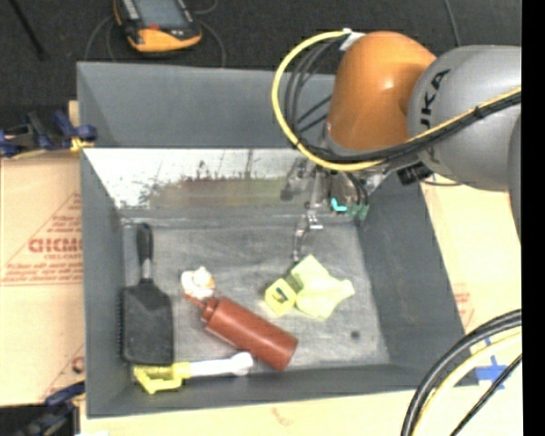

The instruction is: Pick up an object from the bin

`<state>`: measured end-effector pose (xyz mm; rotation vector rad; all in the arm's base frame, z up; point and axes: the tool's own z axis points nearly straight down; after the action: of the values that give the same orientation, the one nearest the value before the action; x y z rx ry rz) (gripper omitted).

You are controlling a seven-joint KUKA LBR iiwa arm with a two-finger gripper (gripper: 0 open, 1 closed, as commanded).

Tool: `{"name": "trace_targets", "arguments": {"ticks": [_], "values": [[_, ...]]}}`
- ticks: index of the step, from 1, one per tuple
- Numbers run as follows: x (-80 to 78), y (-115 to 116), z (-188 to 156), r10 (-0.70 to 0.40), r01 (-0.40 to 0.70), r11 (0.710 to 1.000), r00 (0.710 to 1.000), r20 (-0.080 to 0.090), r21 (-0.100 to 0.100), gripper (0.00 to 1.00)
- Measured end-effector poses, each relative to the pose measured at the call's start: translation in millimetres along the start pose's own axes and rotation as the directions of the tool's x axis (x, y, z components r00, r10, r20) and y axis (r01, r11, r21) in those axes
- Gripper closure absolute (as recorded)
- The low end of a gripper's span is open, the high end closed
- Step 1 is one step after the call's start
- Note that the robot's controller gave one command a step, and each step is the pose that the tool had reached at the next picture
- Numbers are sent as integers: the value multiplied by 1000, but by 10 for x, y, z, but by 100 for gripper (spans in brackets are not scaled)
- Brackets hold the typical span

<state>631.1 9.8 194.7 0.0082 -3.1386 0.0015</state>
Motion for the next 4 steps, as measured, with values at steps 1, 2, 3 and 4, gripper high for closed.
{"name": "trace_targets", "arguments": {"ticks": [1, 2, 3, 4], "values": [[-16, 0, -49, 0, 0, 1000, 1000, 8, 0, 0], [199, -44, 482, -30, 30, 1000, 999, 13, 1, 0], [424, 167, 775, 41, -41, 999, 999, 4, -1, 0], [878, 707, 774, -121, 121, 993, 993, 7, -1, 100]]}}
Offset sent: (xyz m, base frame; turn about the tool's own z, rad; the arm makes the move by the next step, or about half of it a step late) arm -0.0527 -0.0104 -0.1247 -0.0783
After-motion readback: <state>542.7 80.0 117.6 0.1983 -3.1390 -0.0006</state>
